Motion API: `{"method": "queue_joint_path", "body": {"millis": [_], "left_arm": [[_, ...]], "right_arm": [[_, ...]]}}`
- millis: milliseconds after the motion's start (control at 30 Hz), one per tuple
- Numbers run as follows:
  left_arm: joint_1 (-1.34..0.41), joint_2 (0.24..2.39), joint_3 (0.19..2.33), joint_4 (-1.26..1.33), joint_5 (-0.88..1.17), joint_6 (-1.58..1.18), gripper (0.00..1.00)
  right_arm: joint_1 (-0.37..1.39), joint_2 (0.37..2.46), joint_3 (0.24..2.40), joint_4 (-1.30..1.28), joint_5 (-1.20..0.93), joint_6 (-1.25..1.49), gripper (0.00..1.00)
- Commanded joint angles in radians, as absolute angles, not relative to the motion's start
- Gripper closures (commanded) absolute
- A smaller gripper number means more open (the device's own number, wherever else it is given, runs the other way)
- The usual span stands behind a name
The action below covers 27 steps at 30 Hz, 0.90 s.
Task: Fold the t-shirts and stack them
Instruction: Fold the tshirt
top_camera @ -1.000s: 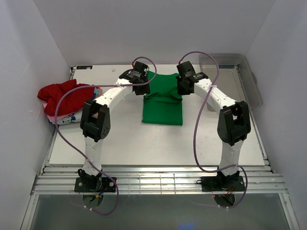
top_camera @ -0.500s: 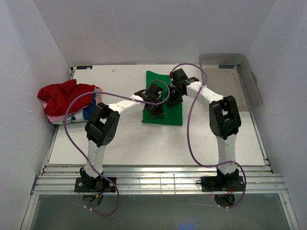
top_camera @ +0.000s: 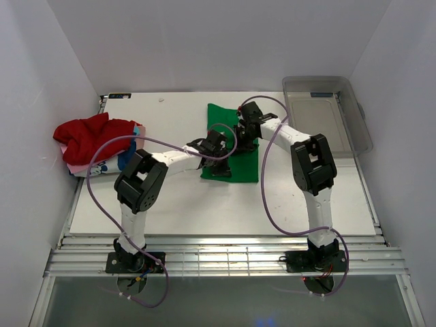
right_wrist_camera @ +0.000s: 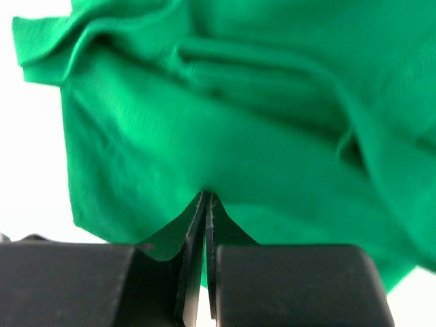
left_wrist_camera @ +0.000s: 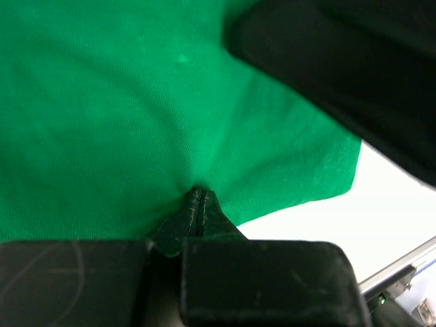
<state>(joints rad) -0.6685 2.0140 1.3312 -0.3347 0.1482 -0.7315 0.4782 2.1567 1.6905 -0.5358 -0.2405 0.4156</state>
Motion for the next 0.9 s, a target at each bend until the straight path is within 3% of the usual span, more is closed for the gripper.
{"method": "queue_joint_path", "body": {"millis": [0, 367, 633, 867], "left_arm": [[-0.699, 1.944, 1.249, -0.357, 0.161, -0.741, 1.0], [-0.761, 1.809, 1.056, -0.325, 0.19, -0.773, 1.0], [-0.818, 1.727, 0.875, -0.296, 0.215, -0.798, 1.0], [-0.85, 1.664, 0.906, -0.296, 0.166, -0.798, 1.0]], "right_arm": [[0.492, 2.181, 1.695, -0.509, -0.271, 0.436, 0.92], [0.506, 2.18, 1.667, -0.485, -0.196, 0.451, 0.92], [0.506, 2.189, 1.802, -0.545, -0.063, 0.419, 0.92], [0.506, 2.169, 1.862, -0.557, -0.034, 0.413, 0.92]]}}
